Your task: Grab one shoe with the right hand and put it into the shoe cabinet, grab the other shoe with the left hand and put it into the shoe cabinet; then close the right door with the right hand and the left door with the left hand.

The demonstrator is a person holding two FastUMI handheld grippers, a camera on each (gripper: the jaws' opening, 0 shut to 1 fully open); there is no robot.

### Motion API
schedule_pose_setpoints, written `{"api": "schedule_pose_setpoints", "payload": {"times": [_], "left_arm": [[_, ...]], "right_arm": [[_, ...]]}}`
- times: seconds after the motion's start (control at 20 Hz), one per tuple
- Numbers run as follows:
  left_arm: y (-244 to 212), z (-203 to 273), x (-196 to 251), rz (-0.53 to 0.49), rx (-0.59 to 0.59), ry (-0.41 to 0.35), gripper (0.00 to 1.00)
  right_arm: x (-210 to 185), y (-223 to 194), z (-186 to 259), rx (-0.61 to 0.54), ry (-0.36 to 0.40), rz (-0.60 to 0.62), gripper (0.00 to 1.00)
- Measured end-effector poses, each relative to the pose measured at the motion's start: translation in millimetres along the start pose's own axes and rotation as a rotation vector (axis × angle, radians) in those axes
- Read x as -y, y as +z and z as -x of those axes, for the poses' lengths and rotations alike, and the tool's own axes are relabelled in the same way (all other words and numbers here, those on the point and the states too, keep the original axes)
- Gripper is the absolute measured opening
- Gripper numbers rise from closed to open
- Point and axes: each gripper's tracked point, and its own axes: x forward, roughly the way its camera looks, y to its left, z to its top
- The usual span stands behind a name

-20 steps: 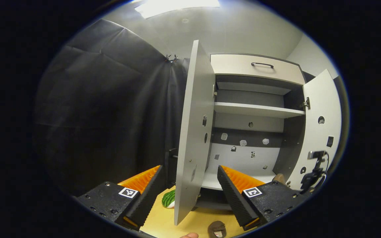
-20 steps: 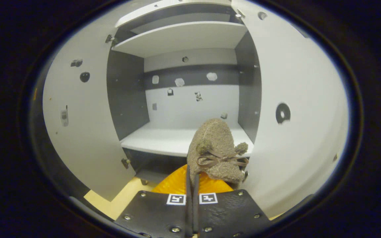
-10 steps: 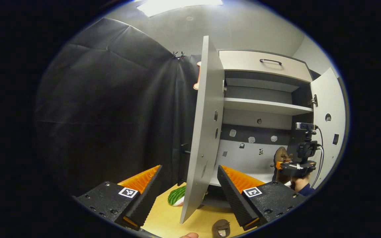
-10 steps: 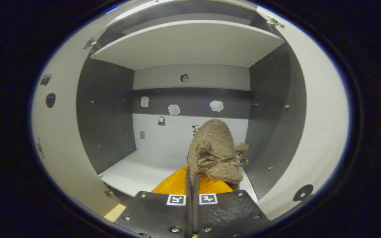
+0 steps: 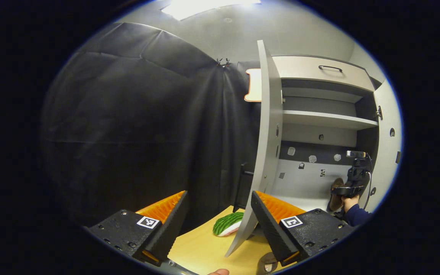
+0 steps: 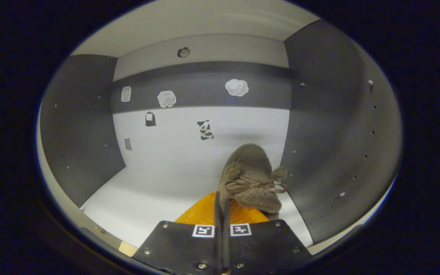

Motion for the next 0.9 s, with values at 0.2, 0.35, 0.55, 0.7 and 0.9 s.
{"api": "schedule_pose_setpoints", "payload": {"times": [0.2, 0.35, 0.55, 0.7, 0.9], "left_arm": [[2, 6, -6, -0.002, 0.001, 0.017, 0.99], [2, 9, -11, -0.015, 0.002, 0.033, 1.00], [1, 11, -6, -0.012, -0.004, 0.023, 1.00], [1, 13, 1, -0.020, -0.008, 0.005, 1.00], [0, 13, 19, -0.014, -0.011, -0.049, 1.00]], "right_arm": [[-3, -17, -19, -0.063, 0.005, -0.012, 0.00], [-10, -33, -24, -0.120, 0.022, -0.021, 0.01], [-19, -29, -19, -0.103, 0.052, -0.019, 0.34], [-23, -25, -5, -0.093, 0.071, -0.001, 0.65], [-22, -17, 26, -0.069, 0.087, 0.004, 0.80]]}}
